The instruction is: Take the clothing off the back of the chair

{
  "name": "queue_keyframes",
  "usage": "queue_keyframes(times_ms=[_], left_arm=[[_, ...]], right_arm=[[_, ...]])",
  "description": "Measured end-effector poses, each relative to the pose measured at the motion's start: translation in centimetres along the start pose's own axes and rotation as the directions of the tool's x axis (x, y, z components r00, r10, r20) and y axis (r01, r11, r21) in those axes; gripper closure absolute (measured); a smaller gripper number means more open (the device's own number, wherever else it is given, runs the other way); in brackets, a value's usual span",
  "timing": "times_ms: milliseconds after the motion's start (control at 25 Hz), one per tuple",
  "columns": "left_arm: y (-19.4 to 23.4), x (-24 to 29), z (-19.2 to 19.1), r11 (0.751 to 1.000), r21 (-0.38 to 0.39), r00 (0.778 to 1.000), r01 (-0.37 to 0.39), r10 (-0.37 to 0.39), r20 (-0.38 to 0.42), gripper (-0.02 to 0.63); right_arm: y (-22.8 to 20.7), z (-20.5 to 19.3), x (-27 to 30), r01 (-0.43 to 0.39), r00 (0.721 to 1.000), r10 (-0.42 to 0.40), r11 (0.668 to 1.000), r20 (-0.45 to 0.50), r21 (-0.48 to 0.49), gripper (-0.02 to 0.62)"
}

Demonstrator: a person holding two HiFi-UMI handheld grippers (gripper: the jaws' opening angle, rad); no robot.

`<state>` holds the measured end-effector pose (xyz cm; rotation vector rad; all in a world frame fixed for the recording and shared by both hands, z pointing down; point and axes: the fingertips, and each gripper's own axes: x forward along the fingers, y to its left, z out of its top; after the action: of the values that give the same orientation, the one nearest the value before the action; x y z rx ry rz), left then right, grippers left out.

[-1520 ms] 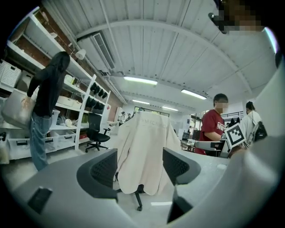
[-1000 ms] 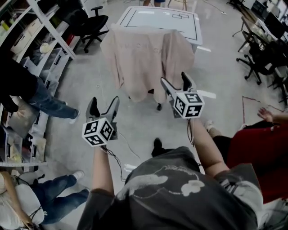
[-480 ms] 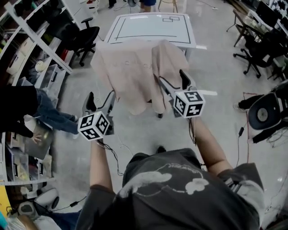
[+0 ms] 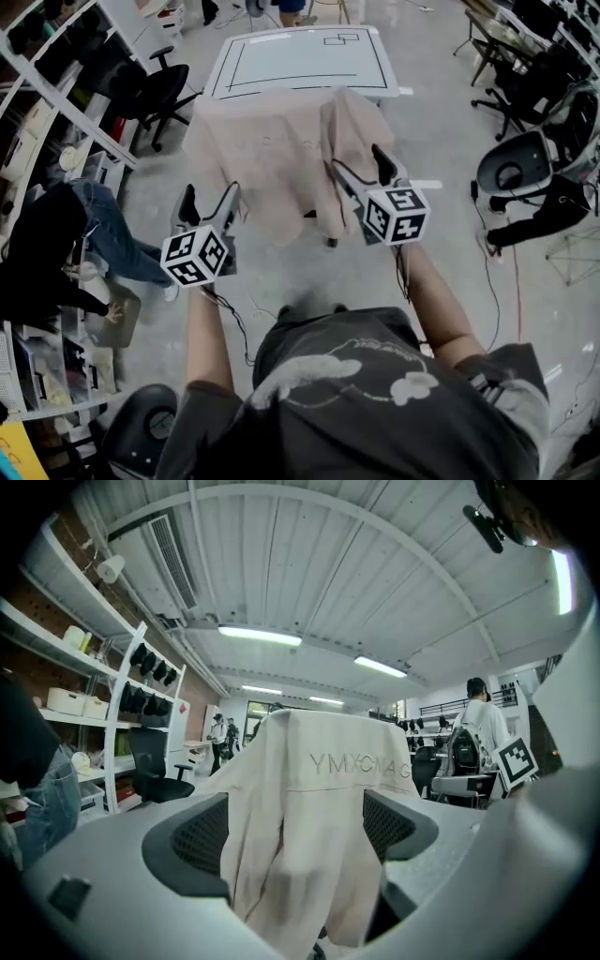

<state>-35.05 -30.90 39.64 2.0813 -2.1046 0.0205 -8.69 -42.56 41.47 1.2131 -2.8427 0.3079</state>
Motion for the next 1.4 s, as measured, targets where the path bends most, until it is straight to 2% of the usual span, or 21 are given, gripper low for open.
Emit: queue_keyframes(times_ms=[80, 200, 280, 400, 480, 840, 1120, 1320, 1400], left_arm=[[0.5, 0.6, 0.1, 1.000, 0.001, 1.000, 0.031, -0.031, -0.003, 0.163], [1.3, 1.5, 0.1, 0.997, -0.008, 0.997, 0.072, -0.072, -0.012, 0.163], [2.0, 2.1, 0.1, 0.995, -0.008, 0.995, 0.097, -0.097, -0.020, 0.163], [3.1, 2.9, 0.2, 0.991, -0.006, 0.991, 0.132, -0.132, -0.026, 0.163], [3.8, 3.5, 0.3, 0.988, -0.011, 0.988, 0.153, -0.153, -0.025, 0.163], [5.0, 6.0, 0.5, 0.966, -0.020, 0.965, 0.259, -0.259, -0.034, 0.162], [5.8, 7.0, 0.8, 0.960, -0.015, 0.960, 0.279, -0.279, -0.033, 0.162], [5.9, 6.9, 1.2, 0.957, -0.026, 0.957, 0.290, -0.291, -0.023, 0.162], [5.5, 6.6, 1.3, 0.951, -0.031, 0.951, 0.307, -0.307, -0.017, 0.161]], right_arm=[[0.0, 0.0, 0.3, 0.033, 0.999, -0.033, 0.999, -0.004, 0.000, 0.231], [0.2, 0.4, 0.7, 0.073, 0.997, -0.073, 0.997, 0.003, 0.006, 0.313], [1.0, 1.2, 1.0, 0.069, 0.997, -0.070, 0.997, 0.030, 0.028, 0.306], [2.6, 2.3, 1.8, 0.046, 0.996, -0.048, 0.998, 0.070, 0.036, 0.243], [3.6, 2.6, 2.4, 0.037, 0.996, -0.039, 0.999, 0.077, 0.028, 0.225], [3.7, 2.1, 5.7, 0.121, 0.992, -0.120, 0.993, 0.041, -0.009, 0.229], [3.9, 2.7, 7.1, 0.140, 0.990, -0.139, 0.990, 0.026, -0.021, 0.384], [4.7, 3.5, 7.1, 0.161, 0.987, -0.159, 0.984, 0.030, -0.080, 0.552], [4.8, 3.8, 6.8, 0.168, 0.986, -0.165, 0.980, 0.032, -0.103, 0.586]])
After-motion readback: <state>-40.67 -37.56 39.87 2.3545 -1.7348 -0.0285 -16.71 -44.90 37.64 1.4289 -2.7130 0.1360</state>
